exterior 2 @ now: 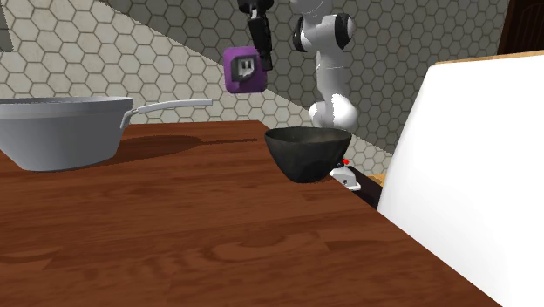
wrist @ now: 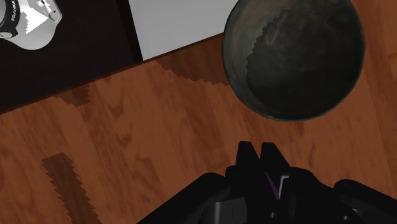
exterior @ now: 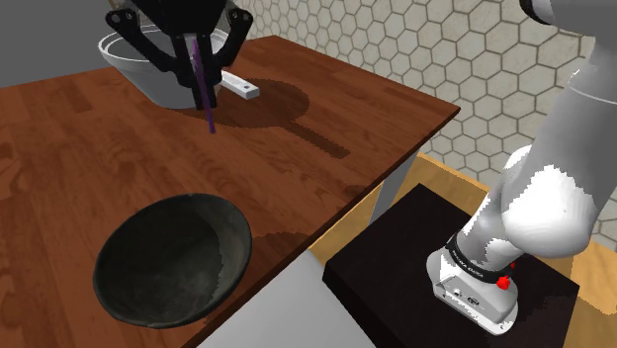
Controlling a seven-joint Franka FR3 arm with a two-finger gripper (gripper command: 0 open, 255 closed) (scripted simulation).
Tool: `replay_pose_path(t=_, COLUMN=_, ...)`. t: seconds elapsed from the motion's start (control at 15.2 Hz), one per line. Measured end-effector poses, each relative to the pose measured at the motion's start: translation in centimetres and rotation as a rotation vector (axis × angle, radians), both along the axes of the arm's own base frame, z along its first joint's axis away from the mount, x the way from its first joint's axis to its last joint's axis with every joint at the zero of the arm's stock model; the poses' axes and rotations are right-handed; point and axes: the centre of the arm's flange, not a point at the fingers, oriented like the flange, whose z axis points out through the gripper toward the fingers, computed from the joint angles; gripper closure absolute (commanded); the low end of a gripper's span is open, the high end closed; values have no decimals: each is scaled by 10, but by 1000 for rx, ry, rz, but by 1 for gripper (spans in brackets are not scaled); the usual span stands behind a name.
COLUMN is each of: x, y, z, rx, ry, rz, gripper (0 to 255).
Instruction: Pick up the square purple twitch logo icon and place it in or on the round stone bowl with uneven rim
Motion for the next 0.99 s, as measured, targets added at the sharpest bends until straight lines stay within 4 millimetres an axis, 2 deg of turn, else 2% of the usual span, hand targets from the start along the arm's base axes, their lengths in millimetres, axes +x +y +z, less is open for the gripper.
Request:
replay_pose_path(t=0.33, x=-45, y=44, z=-2, rx=0, ry=-1, rz=0, gripper=255)
replay_pose_path(t=0.73, x=-103, y=103, z=5, rx=0, ry=0, rz=2, gripper=255)
replay_pose_path(t=0.86, x=-113, y=114, z=0, rx=0, ry=0, rz=0, gripper=255)
replay_pose_path(t=0.99, x=-116, y=114, z=-10, rx=-1, ry=0, rz=-1, gripper=255)
